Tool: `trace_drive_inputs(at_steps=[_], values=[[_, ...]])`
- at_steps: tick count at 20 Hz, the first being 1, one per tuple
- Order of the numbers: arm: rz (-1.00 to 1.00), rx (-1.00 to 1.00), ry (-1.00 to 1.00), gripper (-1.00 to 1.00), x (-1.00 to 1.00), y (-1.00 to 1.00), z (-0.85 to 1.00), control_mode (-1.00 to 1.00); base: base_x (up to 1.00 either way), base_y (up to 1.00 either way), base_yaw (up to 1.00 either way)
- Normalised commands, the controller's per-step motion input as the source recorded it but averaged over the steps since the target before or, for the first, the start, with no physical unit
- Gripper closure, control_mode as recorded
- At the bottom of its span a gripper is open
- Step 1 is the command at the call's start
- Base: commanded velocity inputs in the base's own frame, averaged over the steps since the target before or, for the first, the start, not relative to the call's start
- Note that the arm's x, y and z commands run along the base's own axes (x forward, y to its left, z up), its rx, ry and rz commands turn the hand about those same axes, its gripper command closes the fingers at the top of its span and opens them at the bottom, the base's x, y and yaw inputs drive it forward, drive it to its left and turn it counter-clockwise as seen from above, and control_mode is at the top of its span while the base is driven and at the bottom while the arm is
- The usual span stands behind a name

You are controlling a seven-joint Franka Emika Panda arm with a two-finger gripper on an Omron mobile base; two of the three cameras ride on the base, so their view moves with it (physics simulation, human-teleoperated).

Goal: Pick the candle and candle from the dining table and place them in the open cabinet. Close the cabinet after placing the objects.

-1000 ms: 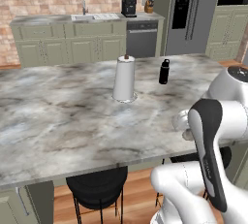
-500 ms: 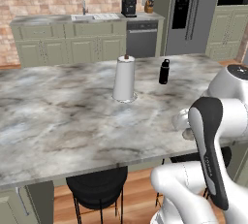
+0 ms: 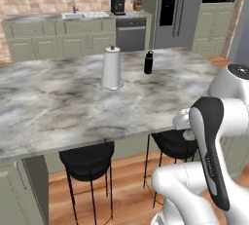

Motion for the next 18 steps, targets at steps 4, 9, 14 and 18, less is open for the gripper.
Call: trace_drive_inputs(at_steps=[4, 9, 14, 18], values=[[0.00, 0.00, 0.00, 1.00, 0.00, 0.00, 0.00, 1.00, -0.10, -0.71, -0.20], [0.00, 0.00, 0.00, 1.00, 0.00, 0.00, 0.00, 1.00, 0.18, -0.98, -0.13], [0.00, 0.00, 0.00, 1.00, 0.00, 0.00, 0.00, 1.00, 0.27, -1.00, -0.11], [0.00, 0.00, 0.00, 1.00, 0.00, 0.00, 0.00, 1.00, 0.55, -1.00, -0.04]])
